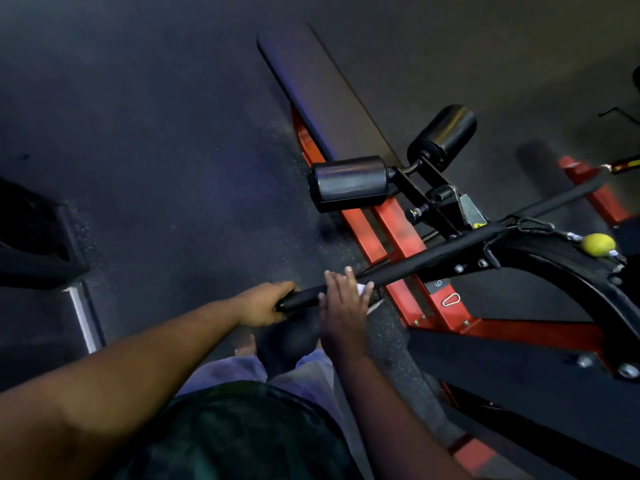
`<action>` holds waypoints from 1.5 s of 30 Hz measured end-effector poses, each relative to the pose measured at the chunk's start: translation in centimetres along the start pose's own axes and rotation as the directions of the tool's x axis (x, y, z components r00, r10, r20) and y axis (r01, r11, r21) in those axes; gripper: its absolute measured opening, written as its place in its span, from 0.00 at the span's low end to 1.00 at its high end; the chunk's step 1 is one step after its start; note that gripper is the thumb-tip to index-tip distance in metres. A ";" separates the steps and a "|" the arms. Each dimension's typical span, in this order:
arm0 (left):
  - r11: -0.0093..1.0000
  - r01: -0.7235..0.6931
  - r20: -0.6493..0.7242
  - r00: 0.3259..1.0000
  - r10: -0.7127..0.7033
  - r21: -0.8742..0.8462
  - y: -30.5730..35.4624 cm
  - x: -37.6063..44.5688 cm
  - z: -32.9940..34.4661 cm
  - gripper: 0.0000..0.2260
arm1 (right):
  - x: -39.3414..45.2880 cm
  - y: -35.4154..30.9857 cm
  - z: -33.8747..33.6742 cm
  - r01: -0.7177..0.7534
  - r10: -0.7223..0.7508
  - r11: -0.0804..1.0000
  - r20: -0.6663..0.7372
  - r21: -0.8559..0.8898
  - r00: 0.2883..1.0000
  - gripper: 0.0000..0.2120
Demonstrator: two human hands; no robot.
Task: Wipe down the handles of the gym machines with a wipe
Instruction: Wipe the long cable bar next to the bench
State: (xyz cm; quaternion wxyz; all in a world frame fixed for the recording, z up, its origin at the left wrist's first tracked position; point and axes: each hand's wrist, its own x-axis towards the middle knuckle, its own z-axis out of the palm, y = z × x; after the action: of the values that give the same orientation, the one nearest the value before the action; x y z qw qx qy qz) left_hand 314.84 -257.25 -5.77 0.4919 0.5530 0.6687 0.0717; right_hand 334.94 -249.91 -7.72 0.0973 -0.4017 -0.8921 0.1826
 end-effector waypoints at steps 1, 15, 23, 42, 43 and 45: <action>0.999 -0.005 -0.007 1.000 0.005 -0.051 -0.2 -0.3 0.0 0.21 | -0.5 -0.5 0.6 0.066 -0.066 0.998 -0.002 -0.013 0.998 0.22; 0.914 -0.061 0.005 0.998 0.068 -0.401 0.2 -2.8 0.7 0.25 | -2.0 -1.5 -1.3 -0.294 0.428 0.880 -0.352 0.372 0.832 0.35; 0.956 -0.064 -0.017 0.998 0.061 -0.287 0.1 -2.8 1.5 0.26 | -1.5 -10.9 1.9 -0.272 0.939 -0.032 0.122 0.962 0.321 0.16; 0.958 0.074 -0.138 0.990 -0.036 0.279 4.8 0.7 -0.5 0.25 | 4.8 -3.1 -5.6 -0.270 0.574 -0.603 0.644 0.750 0.506 0.23; 0.954 0.114 -0.147 0.986 -0.075 0.277 5.3 1.1 -0.7 0.25 | 6.1 -0.7 -6.6 -0.269 0.590 -0.590 0.633 0.762 0.501 0.21; 0.963 0.199 -0.171 0.971 -0.169 0.182 6.4 1.8 -1.3 0.27 | 8.9 4.3 -8.9 -0.254 0.624 -0.570 0.613 0.781 0.484 0.17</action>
State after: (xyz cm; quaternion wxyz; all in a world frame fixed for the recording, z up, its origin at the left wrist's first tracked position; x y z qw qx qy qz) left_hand 318.30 -252.78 -2.09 0.3858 0.5274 0.7570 0.0010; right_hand 334.87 -238.36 -1.05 0.3616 -0.5695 -0.0538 0.7362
